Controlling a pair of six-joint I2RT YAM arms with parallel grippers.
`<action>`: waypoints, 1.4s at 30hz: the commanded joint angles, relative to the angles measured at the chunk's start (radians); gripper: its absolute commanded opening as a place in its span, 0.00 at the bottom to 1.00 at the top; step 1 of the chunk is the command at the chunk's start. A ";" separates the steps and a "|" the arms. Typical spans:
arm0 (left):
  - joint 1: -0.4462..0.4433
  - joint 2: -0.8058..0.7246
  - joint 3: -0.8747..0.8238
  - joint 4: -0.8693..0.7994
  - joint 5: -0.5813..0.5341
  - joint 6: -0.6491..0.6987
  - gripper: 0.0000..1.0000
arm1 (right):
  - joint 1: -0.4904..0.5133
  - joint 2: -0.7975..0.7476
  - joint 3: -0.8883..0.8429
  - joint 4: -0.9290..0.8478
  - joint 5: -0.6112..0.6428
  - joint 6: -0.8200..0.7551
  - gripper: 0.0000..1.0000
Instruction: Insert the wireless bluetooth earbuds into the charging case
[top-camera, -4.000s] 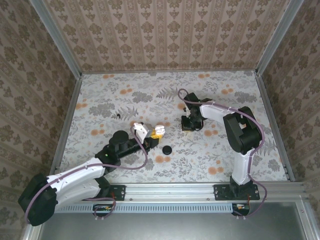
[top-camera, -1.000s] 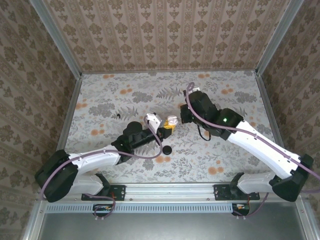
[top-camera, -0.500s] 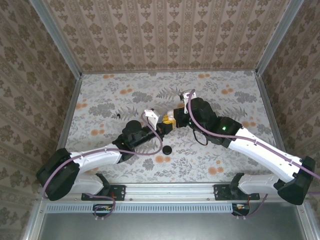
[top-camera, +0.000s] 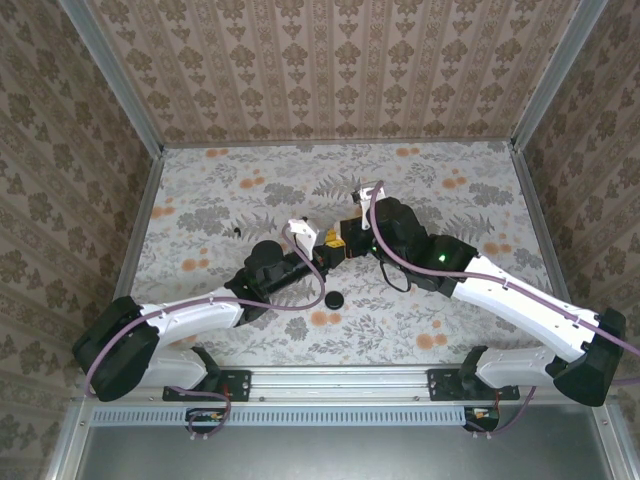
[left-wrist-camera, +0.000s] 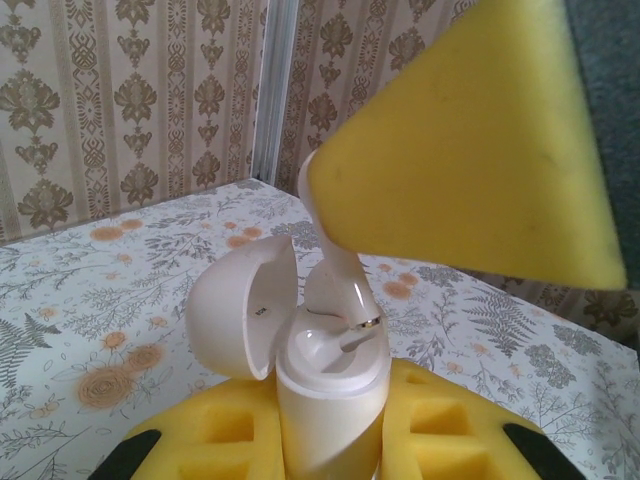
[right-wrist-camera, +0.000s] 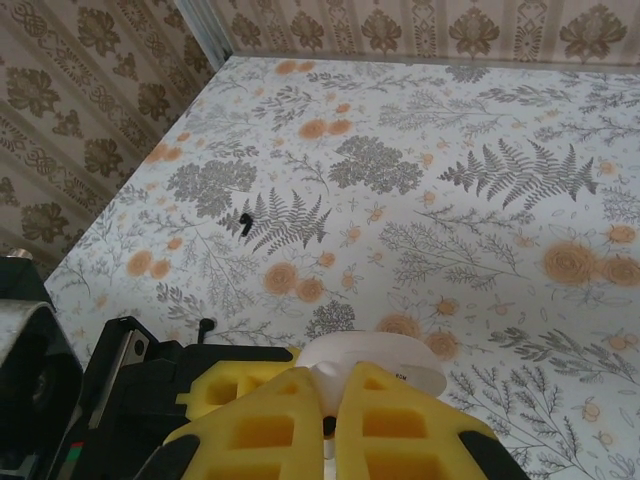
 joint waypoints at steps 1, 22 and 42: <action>-0.009 -0.027 0.023 0.017 -0.014 -0.018 0.00 | 0.011 0.007 -0.016 0.022 -0.003 -0.020 0.08; -0.008 -0.038 0.025 0.020 -0.017 -0.037 0.00 | 0.019 -0.006 -0.050 0.025 0.054 -0.097 0.07; -0.003 -0.030 0.036 0.038 -0.048 -0.074 0.00 | 0.032 -0.055 -0.138 0.067 -0.035 -0.135 0.07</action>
